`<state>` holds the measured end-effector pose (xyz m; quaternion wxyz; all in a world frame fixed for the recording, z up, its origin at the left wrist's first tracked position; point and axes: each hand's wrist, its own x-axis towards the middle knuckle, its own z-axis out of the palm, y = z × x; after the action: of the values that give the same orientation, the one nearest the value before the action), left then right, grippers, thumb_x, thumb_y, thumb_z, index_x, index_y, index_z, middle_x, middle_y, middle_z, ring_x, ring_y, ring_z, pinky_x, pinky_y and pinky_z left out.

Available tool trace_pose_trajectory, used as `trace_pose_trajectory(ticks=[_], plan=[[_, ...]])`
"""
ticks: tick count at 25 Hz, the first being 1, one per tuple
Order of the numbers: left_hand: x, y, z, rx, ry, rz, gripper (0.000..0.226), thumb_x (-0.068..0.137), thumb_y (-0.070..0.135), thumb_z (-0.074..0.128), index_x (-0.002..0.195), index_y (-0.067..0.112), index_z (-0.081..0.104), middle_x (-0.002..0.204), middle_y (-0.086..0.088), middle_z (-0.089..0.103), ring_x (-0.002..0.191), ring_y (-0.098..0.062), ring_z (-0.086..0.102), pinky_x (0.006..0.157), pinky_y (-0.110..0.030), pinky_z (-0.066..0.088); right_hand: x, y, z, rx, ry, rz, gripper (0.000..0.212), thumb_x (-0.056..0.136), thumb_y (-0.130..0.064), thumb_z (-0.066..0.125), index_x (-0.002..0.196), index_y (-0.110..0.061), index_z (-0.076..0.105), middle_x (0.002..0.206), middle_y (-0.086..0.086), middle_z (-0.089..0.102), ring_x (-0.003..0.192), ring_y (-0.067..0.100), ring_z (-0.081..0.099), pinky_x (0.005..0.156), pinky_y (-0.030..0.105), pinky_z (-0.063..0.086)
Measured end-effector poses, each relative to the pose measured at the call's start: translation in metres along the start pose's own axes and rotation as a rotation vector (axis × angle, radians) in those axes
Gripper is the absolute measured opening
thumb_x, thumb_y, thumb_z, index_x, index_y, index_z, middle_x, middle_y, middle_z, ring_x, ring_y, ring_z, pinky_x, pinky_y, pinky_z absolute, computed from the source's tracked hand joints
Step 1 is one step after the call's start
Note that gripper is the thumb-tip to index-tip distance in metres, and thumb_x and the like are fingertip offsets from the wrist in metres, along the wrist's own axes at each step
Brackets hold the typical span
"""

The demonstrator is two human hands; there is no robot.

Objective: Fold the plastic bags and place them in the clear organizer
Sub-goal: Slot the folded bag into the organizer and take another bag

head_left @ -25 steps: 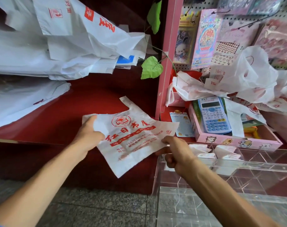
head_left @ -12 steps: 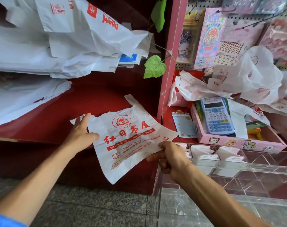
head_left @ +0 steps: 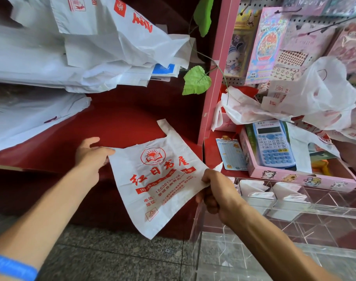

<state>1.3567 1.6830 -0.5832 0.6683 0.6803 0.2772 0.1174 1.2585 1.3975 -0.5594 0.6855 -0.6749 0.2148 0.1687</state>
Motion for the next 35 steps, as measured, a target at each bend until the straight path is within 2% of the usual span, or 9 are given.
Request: trace_pose_trajectory(ticks=[4,8,12,18,22,25,29,32,35], plan=[[-0.005,0.01,0.001,-0.029,-0.084,-0.059,0.067,0.068,-0.023,0.041,0.124,0.006,0.064,0.087,-0.008,0.061,0.06,-0.016,0.044,0.039,-0.013,0.034,0.0,0.0,-0.012,0.008,0.031,0.003,0.031,0.089,-0.015,0.036,0.096,0.003,0.061,0.05,0.014,0.053,0.037,0.013,0.022,0.042,0.018,0.017],[-0.008,0.014,0.006,-0.062,-0.182,0.172,0.083,0.073,-0.021,0.047,0.143,0.023,0.05,0.131,0.004,0.058,0.1,-0.014,0.058,0.073,-0.026,0.05,0.0,0.003,-0.016,0.042,0.001,0.001,0.028,0.09,-0.015,0.036,0.088,-0.001,0.06,0.052,0.014,0.054,0.039,0.014,0.02,0.043,0.017,0.016],[-0.01,0.003,0.002,0.578,-0.054,0.35,0.073,0.082,-0.001,0.065,0.147,0.024,0.043,0.157,-0.004,0.031,0.141,-0.021,0.037,0.115,-0.042,0.035,0.004,0.007,-0.016,0.115,-0.105,0.036,0.027,0.099,-0.019,0.036,0.097,-0.005,0.059,0.058,0.011,0.059,0.038,0.011,0.018,0.041,0.016,0.015],[-0.08,0.02,0.018,0.853,-0.559,0.716,0.013,0.087,0.027,0.071,0.095,0.037,0.072,0.092,0.022,0.07,0.08,0.008,0.064,0.072,-0.018,0.048,0.015,0.01,0.006,0.239,-0.343,-0.005,0.028,0.106,-0.02,0.034,0.122,-0.011,0.054,0.11,0.001,0.074,0.055,0.016,0.065,0.035,0.018,0.03],[-0.102,0.009,0.025,1.132,-0.891,0.577,0.103,0.061,0.081,0.067,0.15,0.048,0.027,0.146,0.032,0.026,0.136,0.007,0.029,0.114,-0.026,0.03,0.013,0.009,0.018,0.193,-0.426,0.009,0.028,0.101,-0.018,0.045,0.125,-0.008,0.057,0.112,0.01,0.071,0.075,0.024,0.068,0.043,0.026,0.05],[-0.09,-0.004,0.022,1.341,-0.816,0.693,0.112,0.069,0.069,0.072,0.155,0.043,0.006,0.159,0.026,0.007,0.147,-0.001,0.011,0.119,-0.027,0.02,0.006,0.006,0.016,-0.069,-0.41,-0.018,0.024,0.099,-0.019,0.05,0.114,-0.006,0.063,0.103,0.014,0.074,0.075,0.026,0.07,0.054,0.03,0.056],[-0.069,-0.017,0.014,1.303,-0.821,0.806,0.087,0.075,0.042,0.077,0.148,0.034,0.031,0.149,0.02,0.025,0.138,-0.004,0.026,0.113,-0.033,0.033,-0.003,0.001,0.019,-0.197,-0.331,-0.306,0.008,0.094,-0.013,0.061,0.089,-0.008,0.064,0.073,0.008,0.069,0.056,0.019,0.062,0.051,0.028,0.051],[-0.064,-0.018,0.013,1.125,-0.757,0.894,0.044,0.081,0.015,0.067,0.119,0.032,0.053,0.123,0.02,0.046,0.121,-0.005,0.046,0.1,-0.035,0.044,0.015,0.008,0.013,-0.707,-0.042,-0.933,0.027,0.085,-0.027,0.067,0.111,-0.022,0.063,0.11,-0.008,0.068,0.094,0.009,0.062,0.08,0.029,0.052],[-0.072,-0.016,0.013,1.113,-0.774,0.864,0.054,0.078,0.028,0.072,0.127,0.031,0.049,0.13,0.019,0.045,0.126,-0.005,0.043,0.105,-0.031,0.04,0.032,0.016,0.006,-1.213,-0.162,-0.888,0.076,0.08,-0.052,0.066,0.147,-0.032,0.035,0.158,-0.004,0.032,0.141,0.019,0.032,0.115,0.039,0.031]])
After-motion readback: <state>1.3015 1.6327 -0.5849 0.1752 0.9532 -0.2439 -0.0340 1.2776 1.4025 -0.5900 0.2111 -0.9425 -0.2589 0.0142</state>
